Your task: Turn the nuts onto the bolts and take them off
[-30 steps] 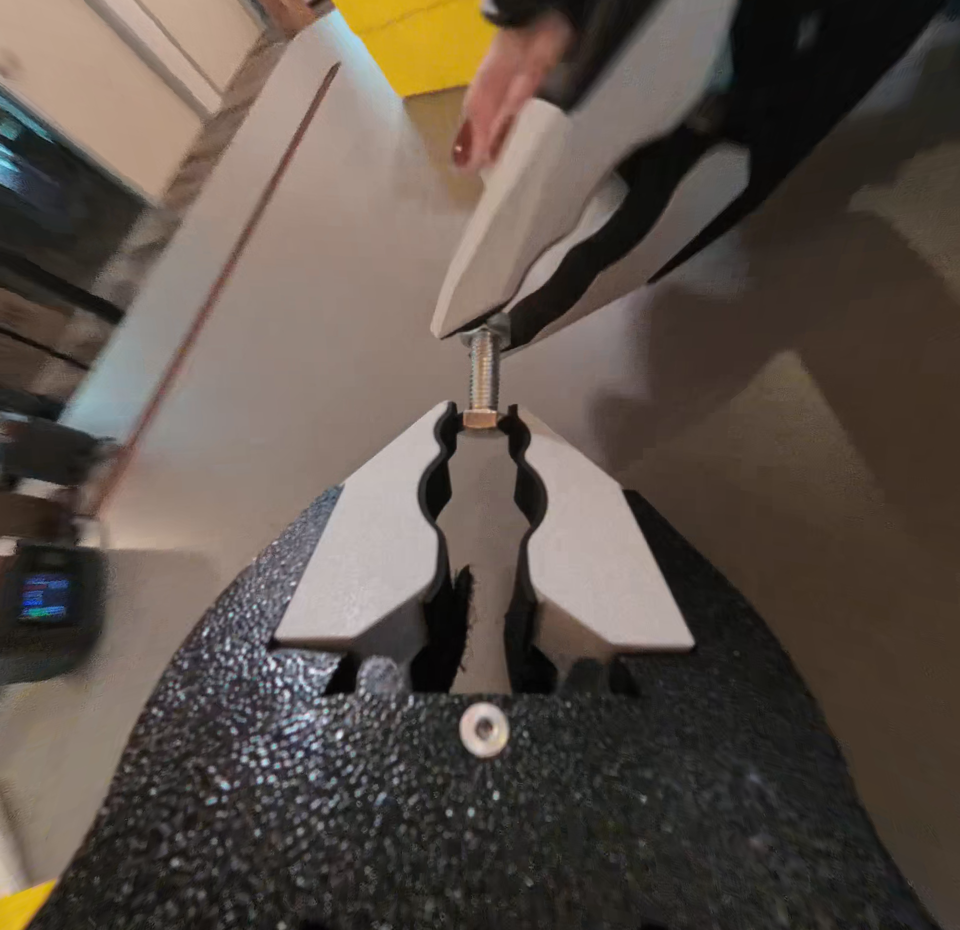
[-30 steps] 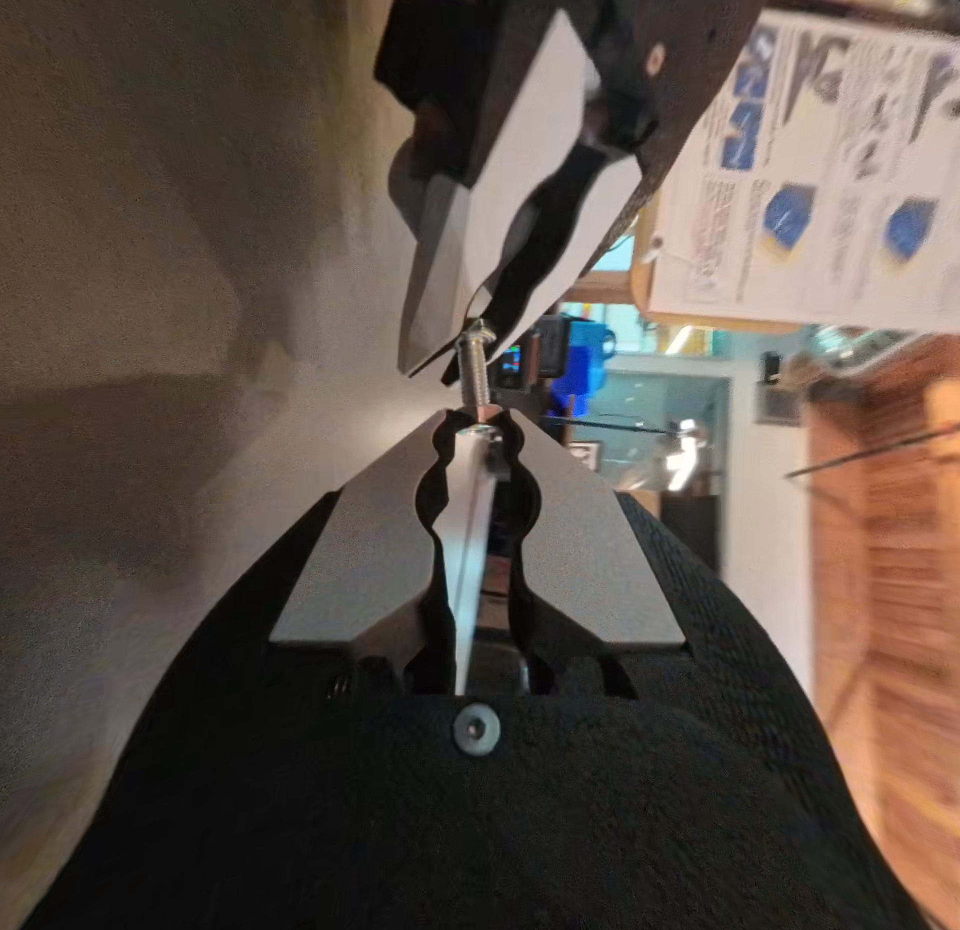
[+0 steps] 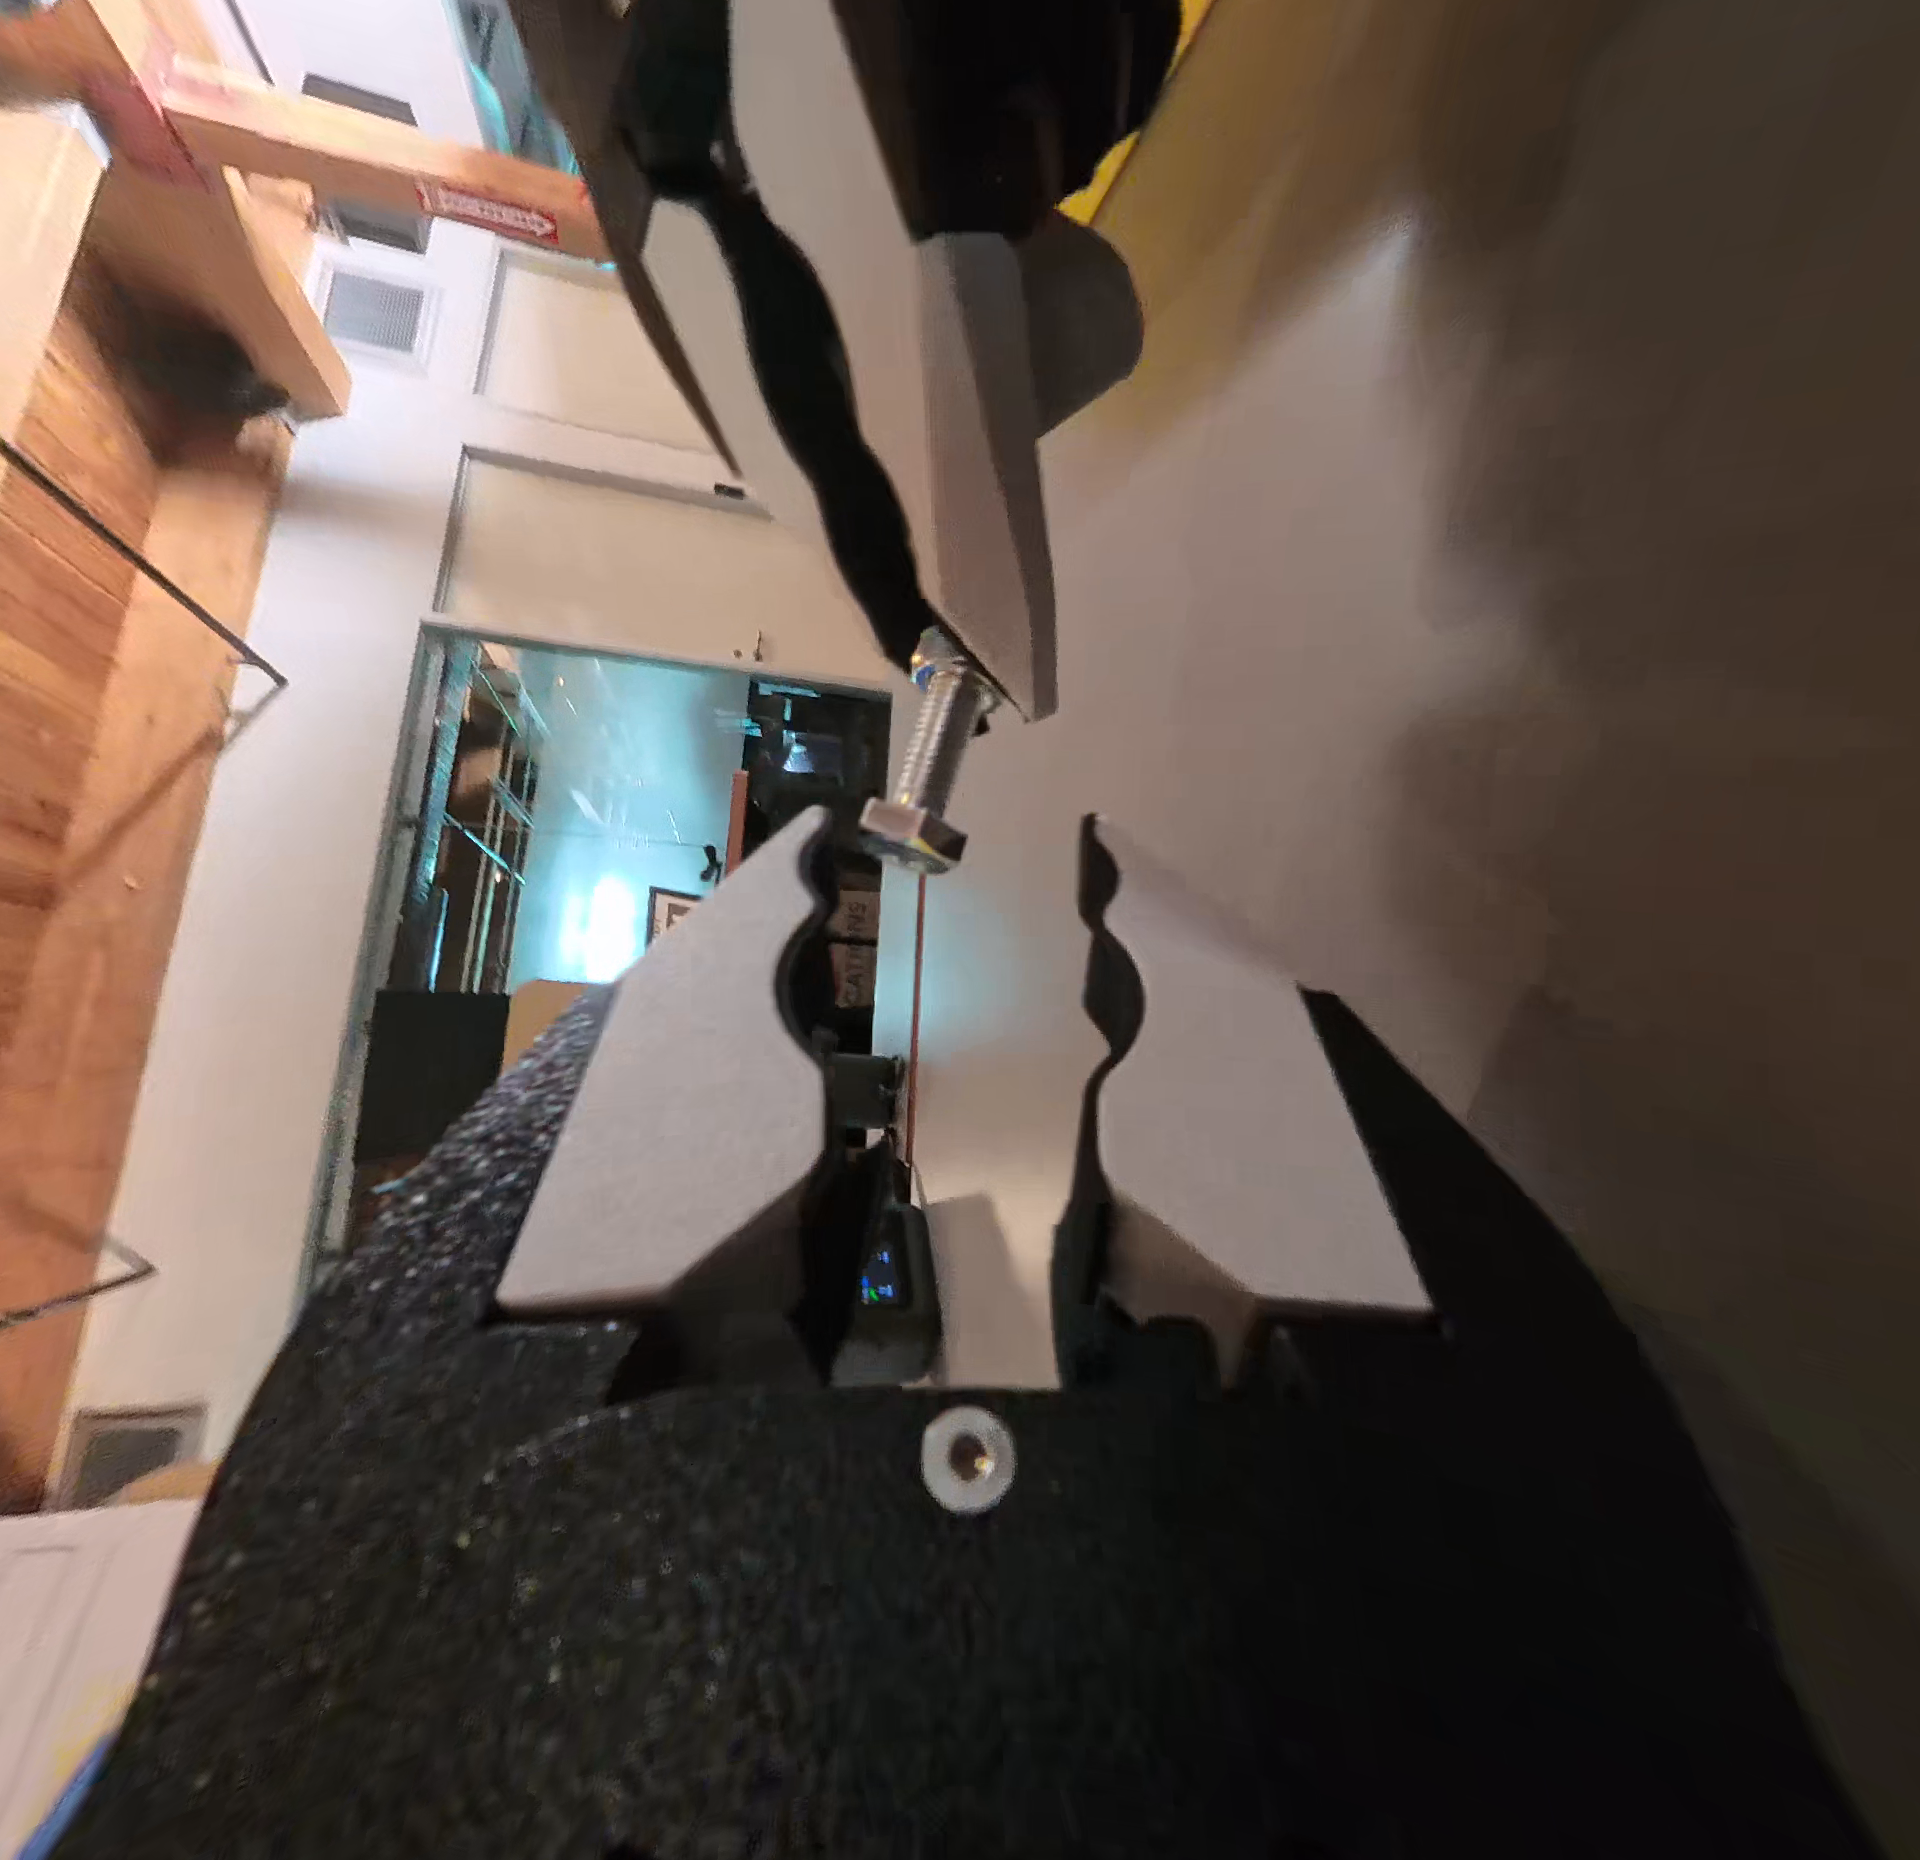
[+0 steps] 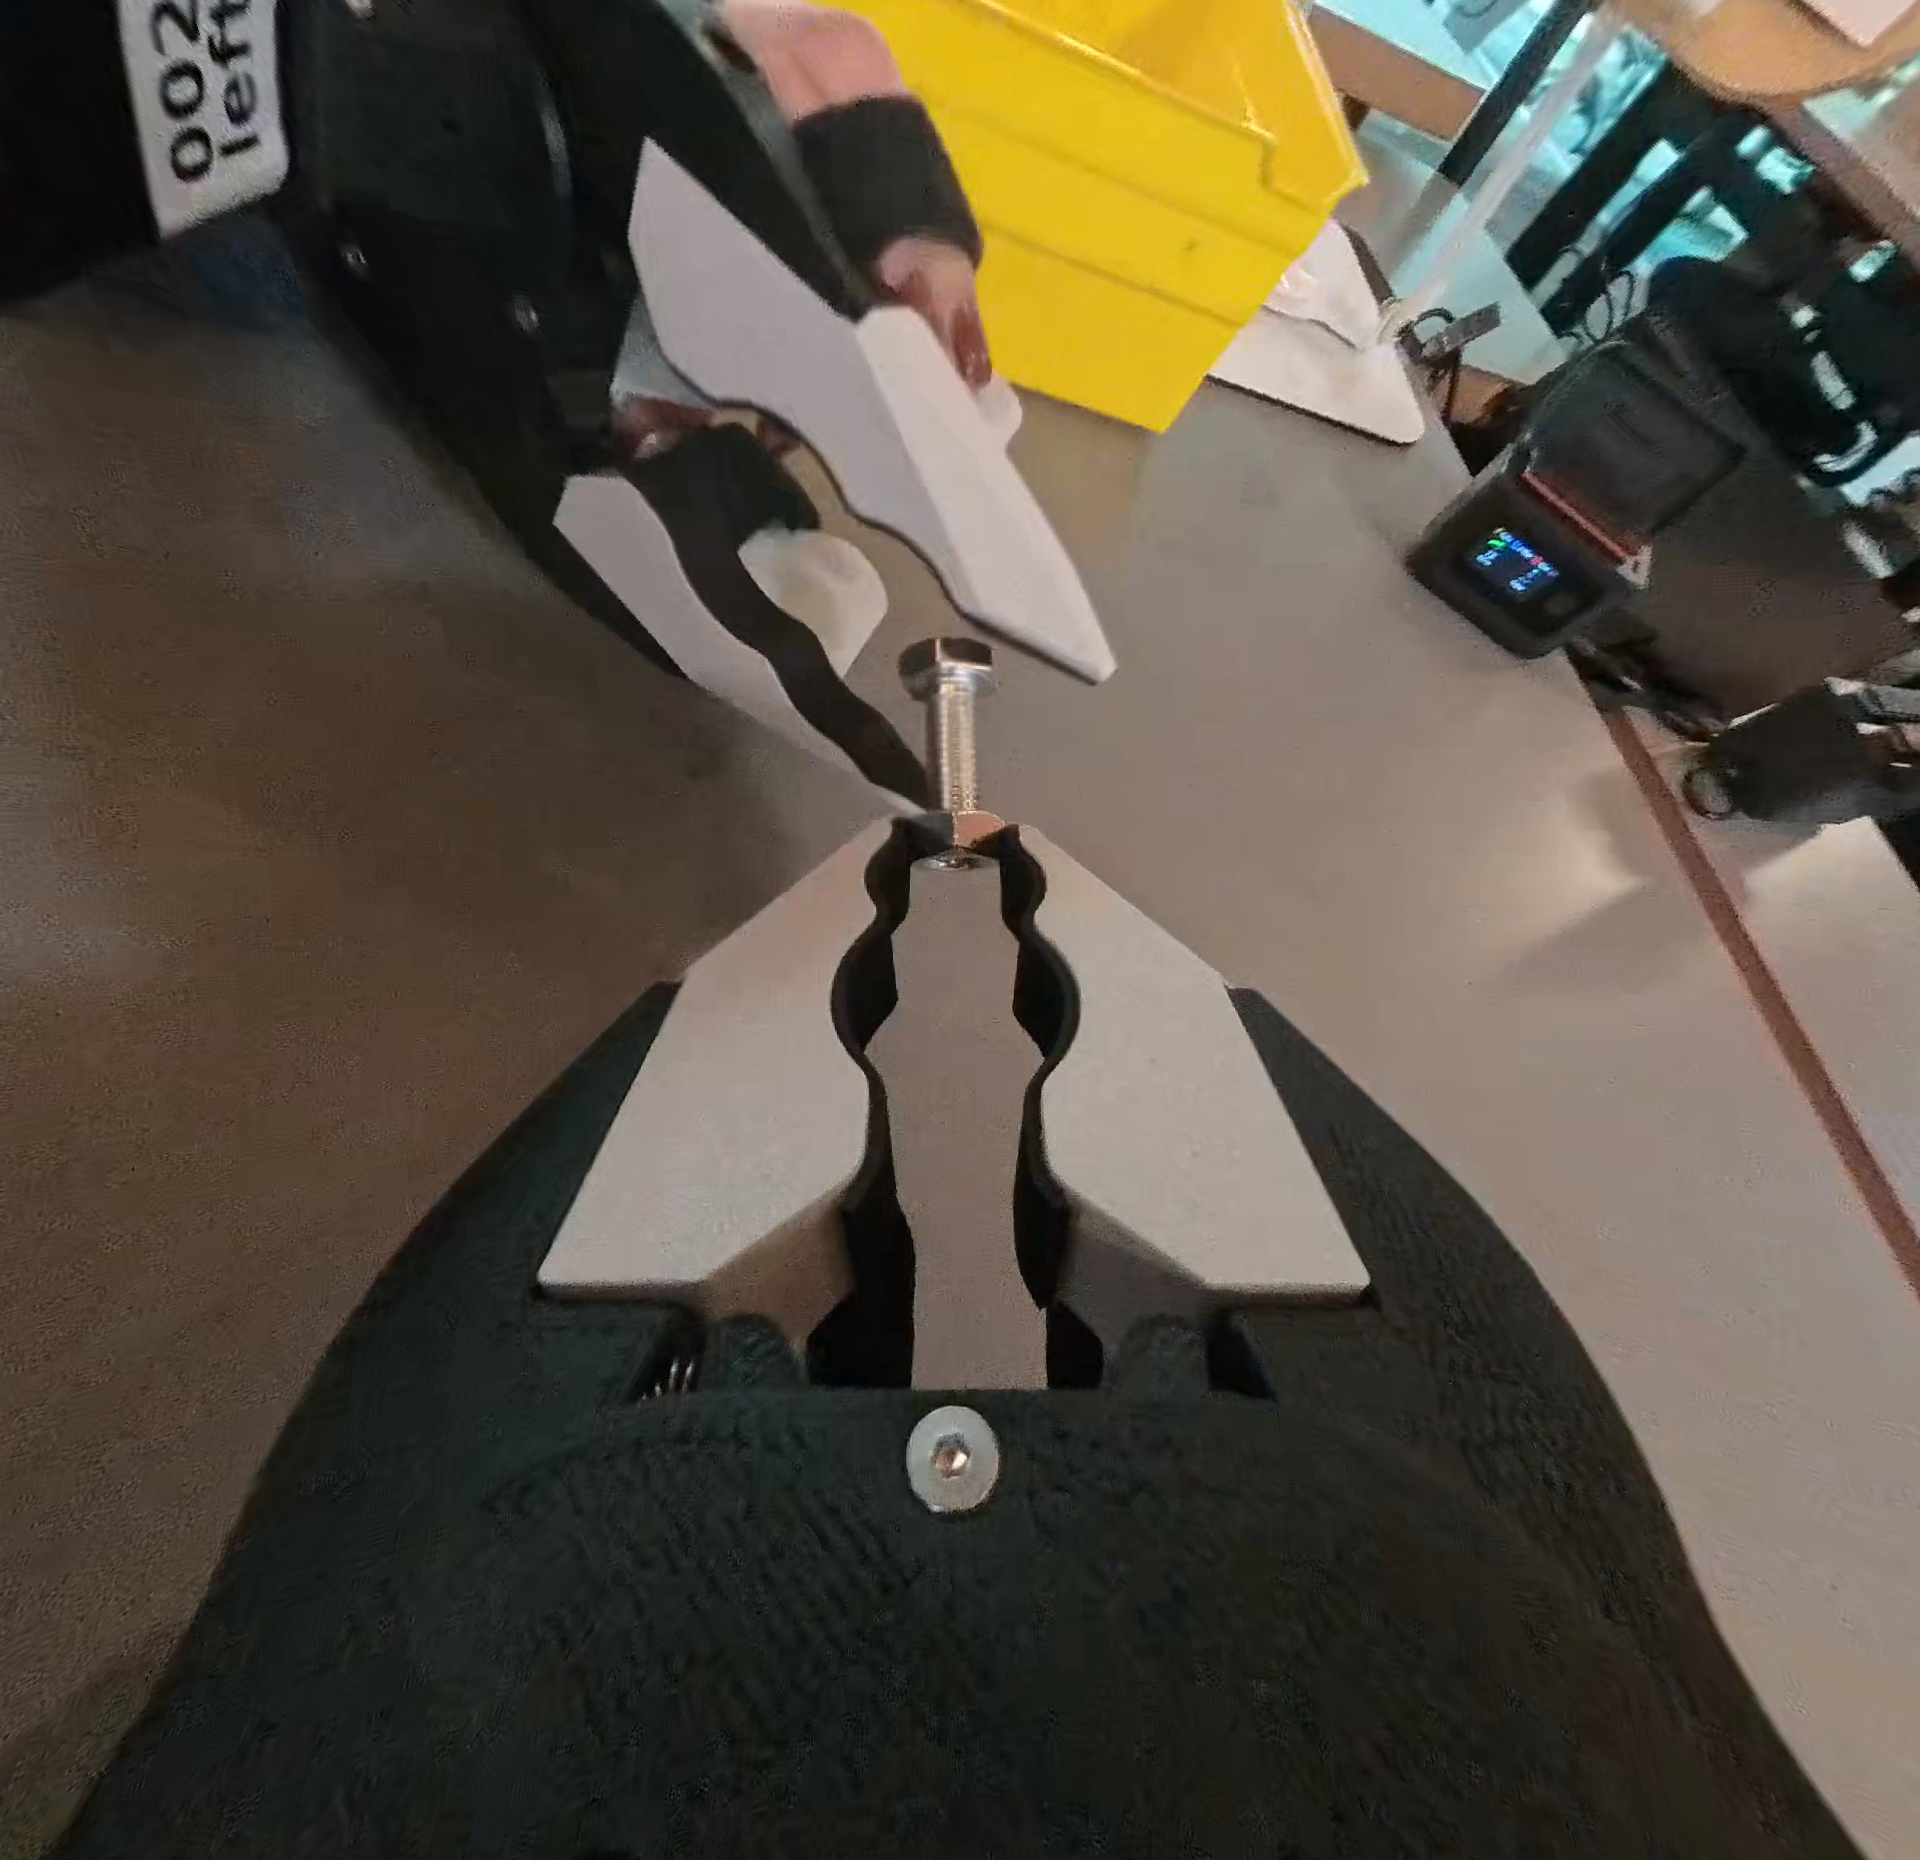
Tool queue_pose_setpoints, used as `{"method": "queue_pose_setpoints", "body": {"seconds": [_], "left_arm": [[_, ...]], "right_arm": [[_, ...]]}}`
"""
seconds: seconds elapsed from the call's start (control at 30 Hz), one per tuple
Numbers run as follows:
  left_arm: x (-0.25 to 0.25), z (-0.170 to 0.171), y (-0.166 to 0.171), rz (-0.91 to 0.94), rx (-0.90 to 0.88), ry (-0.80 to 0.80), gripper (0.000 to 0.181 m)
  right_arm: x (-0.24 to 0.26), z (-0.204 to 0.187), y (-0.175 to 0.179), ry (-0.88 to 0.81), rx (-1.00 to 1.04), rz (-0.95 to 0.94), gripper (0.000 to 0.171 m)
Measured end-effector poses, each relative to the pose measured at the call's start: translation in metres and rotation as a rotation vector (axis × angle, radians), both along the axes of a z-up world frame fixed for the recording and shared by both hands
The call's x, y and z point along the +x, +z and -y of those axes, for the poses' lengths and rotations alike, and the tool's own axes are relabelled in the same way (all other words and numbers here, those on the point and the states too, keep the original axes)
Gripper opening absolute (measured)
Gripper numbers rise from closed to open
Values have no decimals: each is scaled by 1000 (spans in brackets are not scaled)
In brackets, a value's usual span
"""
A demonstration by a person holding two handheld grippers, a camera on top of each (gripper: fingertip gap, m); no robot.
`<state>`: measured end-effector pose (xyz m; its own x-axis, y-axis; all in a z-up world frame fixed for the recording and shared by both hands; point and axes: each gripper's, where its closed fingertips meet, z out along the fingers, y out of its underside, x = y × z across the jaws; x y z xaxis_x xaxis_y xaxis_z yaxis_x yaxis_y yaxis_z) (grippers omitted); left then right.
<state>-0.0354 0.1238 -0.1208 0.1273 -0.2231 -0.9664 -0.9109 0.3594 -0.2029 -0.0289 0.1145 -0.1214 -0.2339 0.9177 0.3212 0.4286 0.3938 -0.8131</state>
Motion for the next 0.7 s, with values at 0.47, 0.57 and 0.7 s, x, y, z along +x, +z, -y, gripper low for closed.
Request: {"method": "queue_pose_setpoints", "body": {"seconds": [0.47, 0.57, 0.7], "left_arm": [[-12, -7, -18, 703, -765, 106, 16], [-4, 2, -5, 970, -998, 2, 16], [2, 18, 17, 1345, -1369, -207, 15]], "right_arm": [[-17, -27, 7, -18, 1087, -119, 16], [-18, -23, 22, -13, 1294, -191, 17], [-18, -13, 39, -22, 1412, -255, 16]]}}
